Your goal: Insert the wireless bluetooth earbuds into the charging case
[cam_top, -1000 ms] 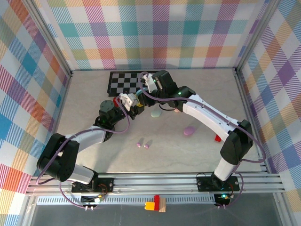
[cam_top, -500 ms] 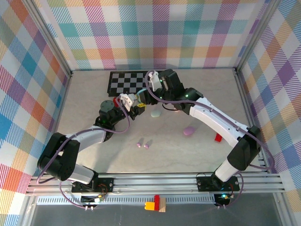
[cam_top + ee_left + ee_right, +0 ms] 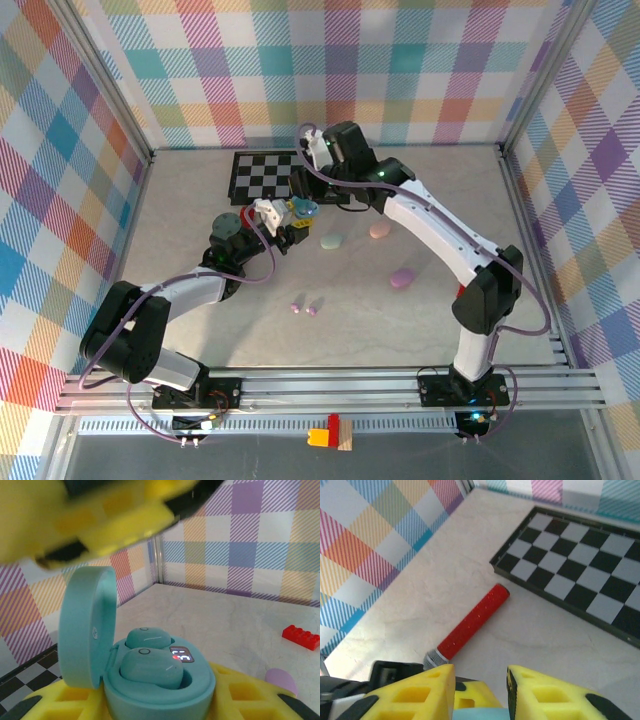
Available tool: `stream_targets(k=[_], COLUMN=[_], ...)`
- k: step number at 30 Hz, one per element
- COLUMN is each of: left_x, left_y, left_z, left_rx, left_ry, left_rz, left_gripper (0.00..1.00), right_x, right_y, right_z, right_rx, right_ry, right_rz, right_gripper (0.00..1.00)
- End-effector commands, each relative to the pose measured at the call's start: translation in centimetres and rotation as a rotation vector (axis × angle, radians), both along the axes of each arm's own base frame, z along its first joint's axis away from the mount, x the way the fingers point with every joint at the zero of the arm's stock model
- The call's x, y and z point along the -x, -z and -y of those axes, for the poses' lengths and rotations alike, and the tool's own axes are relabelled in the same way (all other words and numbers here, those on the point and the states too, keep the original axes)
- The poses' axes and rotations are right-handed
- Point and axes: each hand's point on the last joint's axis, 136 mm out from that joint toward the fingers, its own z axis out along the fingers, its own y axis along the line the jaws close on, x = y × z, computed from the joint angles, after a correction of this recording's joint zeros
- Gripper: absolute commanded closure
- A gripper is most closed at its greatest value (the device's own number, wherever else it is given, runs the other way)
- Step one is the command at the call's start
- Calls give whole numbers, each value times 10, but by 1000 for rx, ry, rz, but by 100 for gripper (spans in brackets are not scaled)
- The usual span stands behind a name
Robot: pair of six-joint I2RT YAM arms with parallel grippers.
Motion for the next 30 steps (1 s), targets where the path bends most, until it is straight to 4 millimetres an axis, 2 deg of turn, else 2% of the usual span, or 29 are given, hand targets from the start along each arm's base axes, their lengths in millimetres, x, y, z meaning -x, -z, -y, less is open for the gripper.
stream_targets(k=[1, 6, 11, 15, 17, 21, 30], left_x=[5, 2, 3, 7, 8, 11, 11], left_y=[-19, -30, -42, -53, -60, -72, -82], left_z=[1, 0, 1, -1, -2, -2, 3], left_rx=[58, 124, 167, 218, 248, 324, 336], left_ry=[7, 7, 20, 31, 40, 73, 102], left_rz=[36, 31, 23, 35, 38, 44, 54], left_gripper=[61, 61, 61, 61, 61, 61, 61], right_x=[13, 19, 19, 18, 21, 38, 46], right_y=[0, -1, -17, -32, -35, -37, -32], right_z=[6, 18, 30, 45, 49, 44, 27], right_rx=[26, 55, -27, -226, -322, -484, -631], right_ry=[-31, -23, 11, 29, 0, -139, -277], right_rz=[-35, -13, -23, -141, -210, -390, -624], right_gripper=[68, 70, 69, 43, 33, 28, 30])
